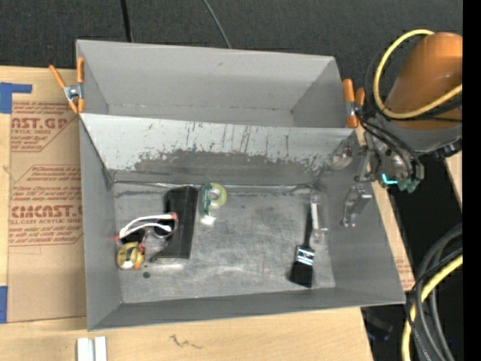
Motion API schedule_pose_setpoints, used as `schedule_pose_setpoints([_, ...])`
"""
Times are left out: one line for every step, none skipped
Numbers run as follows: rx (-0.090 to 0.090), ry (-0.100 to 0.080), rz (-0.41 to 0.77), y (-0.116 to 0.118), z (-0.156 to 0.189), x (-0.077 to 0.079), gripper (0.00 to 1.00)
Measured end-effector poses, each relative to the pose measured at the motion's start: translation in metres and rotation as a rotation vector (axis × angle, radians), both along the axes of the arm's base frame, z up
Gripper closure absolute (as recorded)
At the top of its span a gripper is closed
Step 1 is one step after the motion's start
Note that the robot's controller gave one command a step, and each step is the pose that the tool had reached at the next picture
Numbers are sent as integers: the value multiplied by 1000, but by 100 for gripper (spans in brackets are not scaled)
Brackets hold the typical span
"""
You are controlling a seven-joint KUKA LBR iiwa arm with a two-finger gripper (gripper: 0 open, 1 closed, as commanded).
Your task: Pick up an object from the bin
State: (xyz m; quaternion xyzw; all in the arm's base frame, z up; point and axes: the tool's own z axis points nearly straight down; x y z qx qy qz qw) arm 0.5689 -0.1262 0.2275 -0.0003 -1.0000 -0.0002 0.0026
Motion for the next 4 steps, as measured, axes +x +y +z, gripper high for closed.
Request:
schedule_pose_setpoints([-1,-8,2,1,4,2,0])
schedule_pose_setpoints([-2,-10,127,-6,-44,5,0])
schedule_pose_setpoints([0,-8,516,-20,-64,10,0])
schedule_pose_setpoints([2,-8,564,-19,-96,9,0])
